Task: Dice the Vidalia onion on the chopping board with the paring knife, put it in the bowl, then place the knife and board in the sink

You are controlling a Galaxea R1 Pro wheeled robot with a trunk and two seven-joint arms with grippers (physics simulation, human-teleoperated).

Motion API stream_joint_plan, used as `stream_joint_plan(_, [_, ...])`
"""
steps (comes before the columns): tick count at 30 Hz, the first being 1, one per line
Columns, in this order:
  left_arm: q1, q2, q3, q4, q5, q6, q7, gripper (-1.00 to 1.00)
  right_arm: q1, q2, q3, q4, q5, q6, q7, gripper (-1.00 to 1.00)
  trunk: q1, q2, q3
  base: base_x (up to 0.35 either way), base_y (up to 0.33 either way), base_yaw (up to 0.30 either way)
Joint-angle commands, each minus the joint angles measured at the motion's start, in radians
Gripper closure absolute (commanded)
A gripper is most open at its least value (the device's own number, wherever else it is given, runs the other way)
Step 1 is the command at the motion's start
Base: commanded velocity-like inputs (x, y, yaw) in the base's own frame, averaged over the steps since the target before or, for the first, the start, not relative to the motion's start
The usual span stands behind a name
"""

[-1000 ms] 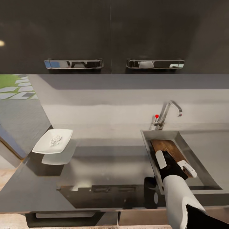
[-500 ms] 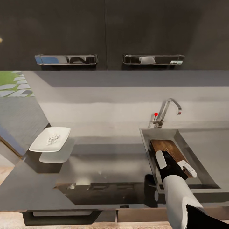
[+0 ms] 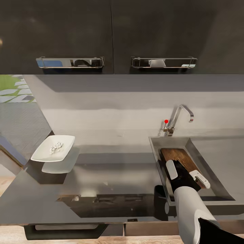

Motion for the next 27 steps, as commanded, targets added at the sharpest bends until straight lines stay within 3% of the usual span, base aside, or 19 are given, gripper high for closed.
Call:
stream_joint_plan(1, [0.000, 0.001, -0.008, -0.002, 0.010, -0.003, 0.005, -1.00, -0.001, 0.001, -0.002, -0.002, 0.004, 0.010, -0.003, 1.00, 0.001, -0.002, -0.002, 0.000, 0.000, 0.000])
stream_joint_plan(9, [0.000, 0.001, -0.008, -0.001, 0.010, -0.003, 0.005, -1.00, 0.000, 0.003, -0.002, -0.001, 0.049, 0.008, -0.003, 1.00, 0.001, -0.002, -0.002, 0.000, 0.000, 0.000])
stream_joint_plan(19, [0.000, 0.001, -0.008, -0.001, 0.010, -0.005, 0.005, -1.00, 0.000, 0.003, -0.002, 0.005, 0.054, 0.006, -0.003, 1.00, 0.001, -0.002, -0.015, 0.166, -0.085, 0.000])
stream_joint_plan(27, [0.000, 0.001, -0.008, -0.001, 0.010, -0.006, 0.006, -1.00, -0.001, 0.003, -0.002, 0.008, 0.055, 0.006, -0.003, 1.00, 0.001, -0.002, -0.028, 0.024, -0.015, 0.000])
